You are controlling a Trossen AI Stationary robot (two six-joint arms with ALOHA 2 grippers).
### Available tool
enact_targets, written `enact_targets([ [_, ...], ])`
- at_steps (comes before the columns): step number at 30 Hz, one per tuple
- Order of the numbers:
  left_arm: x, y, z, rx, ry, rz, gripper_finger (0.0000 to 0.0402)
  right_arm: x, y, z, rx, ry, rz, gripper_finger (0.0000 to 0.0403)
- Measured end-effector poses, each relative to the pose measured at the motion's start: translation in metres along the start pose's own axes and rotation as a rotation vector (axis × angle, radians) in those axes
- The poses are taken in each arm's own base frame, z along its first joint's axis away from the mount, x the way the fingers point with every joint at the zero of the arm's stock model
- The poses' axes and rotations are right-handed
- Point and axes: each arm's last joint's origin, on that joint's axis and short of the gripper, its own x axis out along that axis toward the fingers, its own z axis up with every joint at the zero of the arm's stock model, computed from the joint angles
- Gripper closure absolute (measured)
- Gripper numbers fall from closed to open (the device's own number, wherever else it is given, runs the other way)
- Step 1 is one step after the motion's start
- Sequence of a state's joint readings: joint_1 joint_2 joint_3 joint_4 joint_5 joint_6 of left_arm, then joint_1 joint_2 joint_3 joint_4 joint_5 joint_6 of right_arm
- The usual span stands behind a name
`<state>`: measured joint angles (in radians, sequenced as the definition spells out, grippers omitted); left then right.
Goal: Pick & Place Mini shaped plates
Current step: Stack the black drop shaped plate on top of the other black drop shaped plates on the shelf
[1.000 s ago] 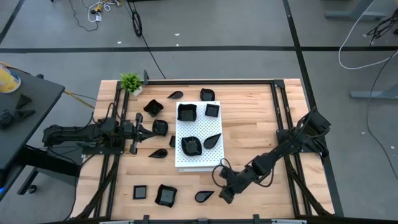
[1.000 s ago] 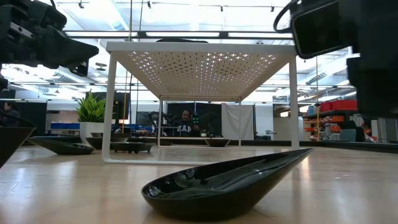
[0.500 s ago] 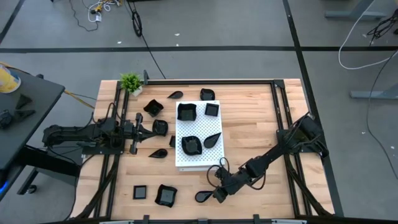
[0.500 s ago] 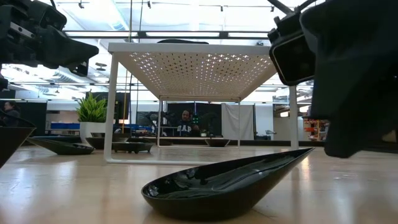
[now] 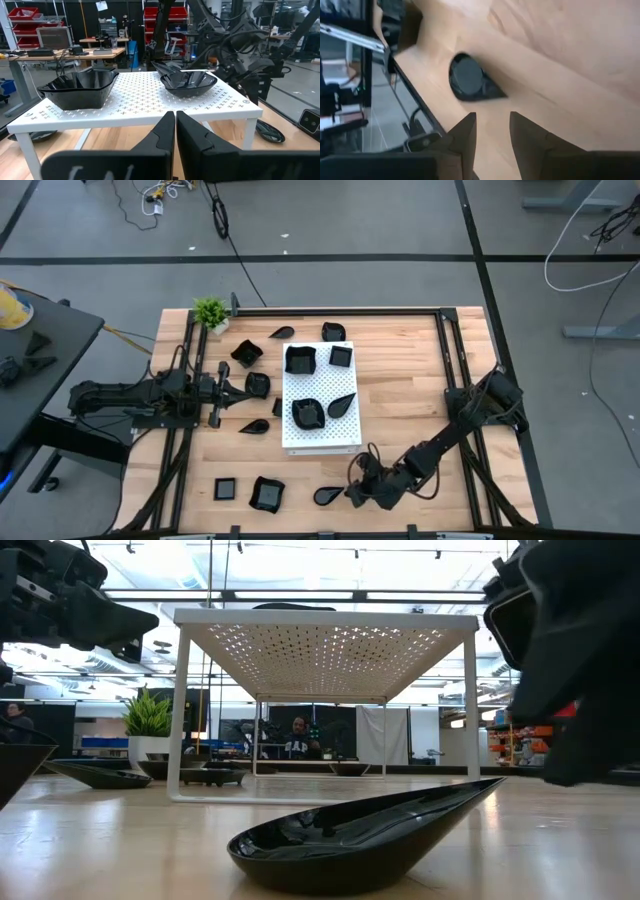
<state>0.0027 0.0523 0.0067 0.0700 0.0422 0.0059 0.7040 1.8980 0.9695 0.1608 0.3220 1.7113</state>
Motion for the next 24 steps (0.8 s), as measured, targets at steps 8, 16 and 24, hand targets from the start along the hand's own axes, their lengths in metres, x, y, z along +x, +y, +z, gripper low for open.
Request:
enact_targets([
  [8,0.000,0.000,0.000,0.000,-0.001,0.000,0.0381,0.004,0.001,0.016,0.045,-0.110,0.002,0.0282],
  [16,0.000,0.000,0.000,0.000,0.000,0.000,0.0381,0.012,-0.006,0.017,0.006,-0.043,-0.039,0.0282],
  [24,0.000,0.000,0.000,0.000,0.000,0.000,0.0381,0.012,-0.005,0.016,-0.007,-0.022,-0.033,0.0282],
])
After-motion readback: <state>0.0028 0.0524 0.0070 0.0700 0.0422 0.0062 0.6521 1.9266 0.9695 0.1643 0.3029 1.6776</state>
